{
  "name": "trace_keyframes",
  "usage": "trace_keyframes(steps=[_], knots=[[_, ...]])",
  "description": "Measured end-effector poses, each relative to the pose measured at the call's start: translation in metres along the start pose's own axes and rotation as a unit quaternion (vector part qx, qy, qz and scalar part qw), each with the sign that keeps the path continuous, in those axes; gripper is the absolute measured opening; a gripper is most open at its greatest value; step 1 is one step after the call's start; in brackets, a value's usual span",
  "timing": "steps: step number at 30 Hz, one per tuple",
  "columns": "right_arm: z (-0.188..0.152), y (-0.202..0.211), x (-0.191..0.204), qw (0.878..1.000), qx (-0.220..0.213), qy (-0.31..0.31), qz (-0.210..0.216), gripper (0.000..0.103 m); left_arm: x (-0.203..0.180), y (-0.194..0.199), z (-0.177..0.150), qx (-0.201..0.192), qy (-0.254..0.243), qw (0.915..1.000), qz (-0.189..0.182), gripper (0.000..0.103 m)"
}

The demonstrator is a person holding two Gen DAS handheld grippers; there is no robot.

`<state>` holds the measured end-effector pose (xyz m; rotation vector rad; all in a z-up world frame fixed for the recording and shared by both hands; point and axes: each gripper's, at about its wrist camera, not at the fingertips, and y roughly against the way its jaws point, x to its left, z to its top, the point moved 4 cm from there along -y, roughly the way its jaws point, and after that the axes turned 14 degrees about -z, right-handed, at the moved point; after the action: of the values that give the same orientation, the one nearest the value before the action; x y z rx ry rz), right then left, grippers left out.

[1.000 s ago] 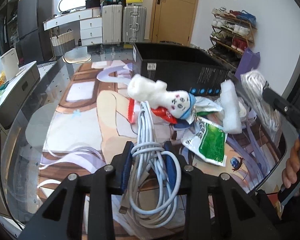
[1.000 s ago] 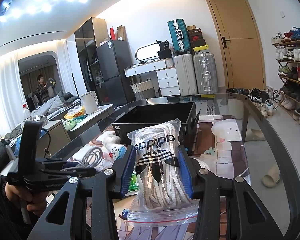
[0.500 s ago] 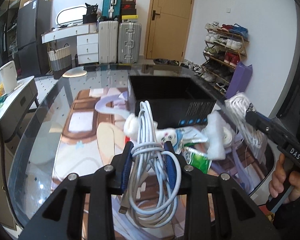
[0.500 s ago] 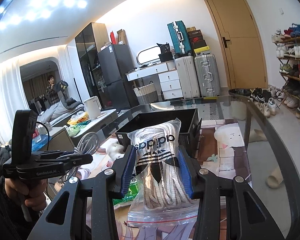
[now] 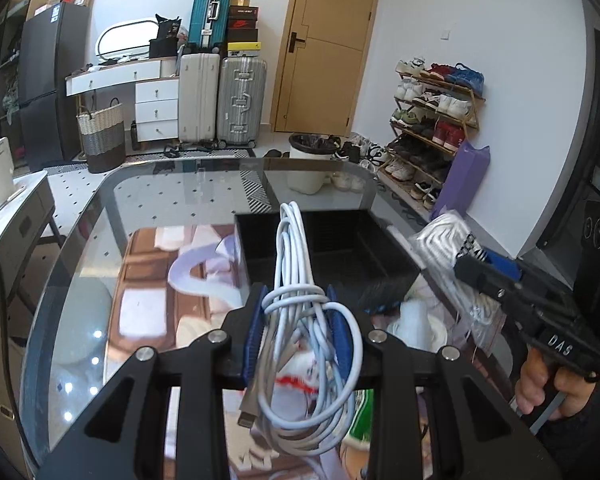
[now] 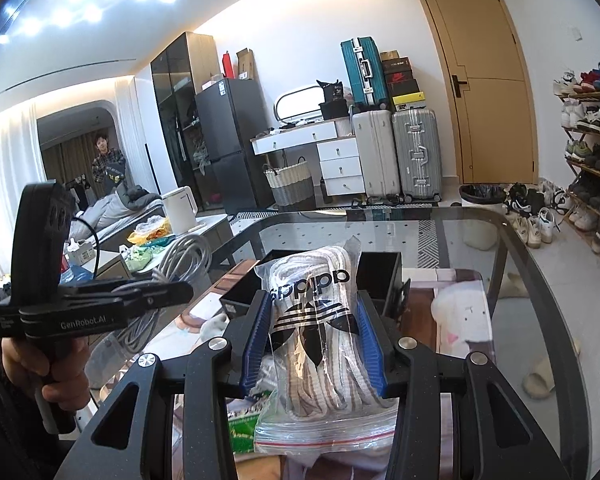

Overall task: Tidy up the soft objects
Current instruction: 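Lower both held items into the black box and open both grippers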

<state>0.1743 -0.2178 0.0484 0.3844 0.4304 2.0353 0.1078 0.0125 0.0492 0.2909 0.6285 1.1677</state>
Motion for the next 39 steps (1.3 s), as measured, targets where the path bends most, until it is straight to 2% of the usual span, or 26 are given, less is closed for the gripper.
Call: trace_keyframes(steps=[14, 24, 32, 35, 36, 37, 38, 39], knots=[[0.017, -0.058, -0.002, 0.998, 0.054, 0.019, -0.017, 0.043, 0.010, -0.055, 0.030, 0.030, -0.009, 0.9994, -0.011, 0.029], [0.026, -0.097, 0.008, 0.995, 0.082, 0.053, -0.019, 0.043, 0.017, -0.082, 0.038, 0.048, -0.010, 0.9988, -0.009, 0.029], [0.028, -0.116, 0.009, 0.994, 0.086, 0.060, -0.020, 0.043, 0.017, -0.096, 0.037, 0.056, -0.018, 0.9982, -0.002, 0.030], [0.031, -0.118, 0.008, 0.995, 0.083, 0.057, -0.023, 0.047, 0.019, -0.098, 0.040, 0.054, -0.020, 0.9983, 0.004, 0.030], [0.032, -0.116, 0.005, 0.995, 0.078, 0.054, -0.027, 0.052, 0.019, -0.097, 0.041, 0.054, -0.021, 0.9983, 0.008, 0.031], [0.034, -0.113, 0.002, 0.996, 0.073, 0.050, -0.025, 0.055, 0.020, -0.095, 0.040, 0.053, -0.024, 0.9983, 0.009, 0.036], [0.035, -0.110, 0.000, 0.996, 0.068, 0.047, -0.024, 0.057, 0.019, -0.093, 0.039, 0.052, -0.027, 0.9983, 0.009, 0.057], [0.036, -0.105, -0.004, 0.997, 0.062, 0.043, -0.028, 0.063, 0.018, -0.090, 0.039, 0.048, -0.028, 0.9984, 0.012, 0.066]])
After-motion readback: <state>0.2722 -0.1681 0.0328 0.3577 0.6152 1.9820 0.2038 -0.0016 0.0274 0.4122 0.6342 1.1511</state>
